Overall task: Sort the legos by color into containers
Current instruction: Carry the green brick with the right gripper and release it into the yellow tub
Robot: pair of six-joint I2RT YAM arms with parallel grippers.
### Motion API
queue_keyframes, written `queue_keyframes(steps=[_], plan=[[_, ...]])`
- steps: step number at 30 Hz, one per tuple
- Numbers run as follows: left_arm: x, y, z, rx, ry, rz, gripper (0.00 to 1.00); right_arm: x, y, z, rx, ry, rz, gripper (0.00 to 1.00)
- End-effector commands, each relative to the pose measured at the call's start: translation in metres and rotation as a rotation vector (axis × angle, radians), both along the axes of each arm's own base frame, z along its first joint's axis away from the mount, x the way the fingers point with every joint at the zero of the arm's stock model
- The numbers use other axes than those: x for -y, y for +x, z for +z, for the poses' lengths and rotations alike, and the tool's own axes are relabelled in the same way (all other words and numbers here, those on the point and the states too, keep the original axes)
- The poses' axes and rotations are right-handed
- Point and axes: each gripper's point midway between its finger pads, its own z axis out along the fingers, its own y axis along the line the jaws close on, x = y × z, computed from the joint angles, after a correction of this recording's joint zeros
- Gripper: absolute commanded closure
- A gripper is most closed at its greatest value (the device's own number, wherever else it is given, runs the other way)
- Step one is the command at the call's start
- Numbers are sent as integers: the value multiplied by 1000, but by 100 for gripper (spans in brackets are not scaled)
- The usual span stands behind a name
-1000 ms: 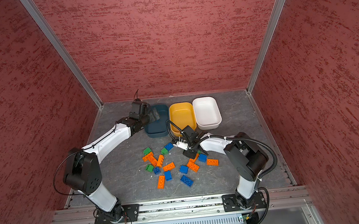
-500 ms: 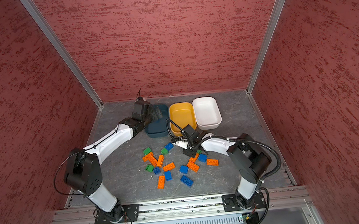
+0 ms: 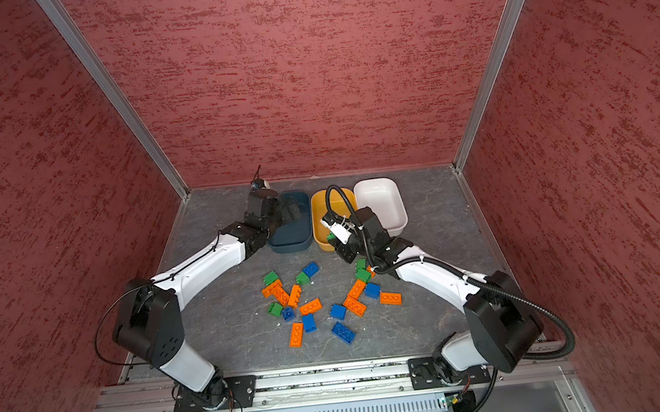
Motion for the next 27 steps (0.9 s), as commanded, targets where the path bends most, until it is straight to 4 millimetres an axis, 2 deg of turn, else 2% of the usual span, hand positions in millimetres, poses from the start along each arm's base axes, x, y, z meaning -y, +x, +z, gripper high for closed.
queue_keyframes(steps=[1,6,9,12,17,19,22,25,27], plan=[[-1,-1,15,44,11,4,1,0,48,11,-27,123,-210,81],[2,-6,14,33,23,-34,1,5,101,-19,-93,69,-433,80],[1,-12,9,13,41,-47,0,7,127,-37,-115,-4,-514,79],[-6,-20,2,-5,54,-35,1,4,149,-53,-124,-77,-556,79],[-16,-31,-7,-29,58,-8,1,-8,176,-65,-117,-82,-573,75],[-17,-34,-10,-40,62,-7,1,-12,181,-64,-129,-74,-573,70],[-13,-37,-12,-46,88,-24,1,-17,177,-49,-142,-40,-553,59],[-4,-39,-14,-41,112,-46,1,-16,160,-30,-146,8,-516,48],[4,-41,-15,-39,113,-68,1,-15,140,-21,-156,48,-468,42]])
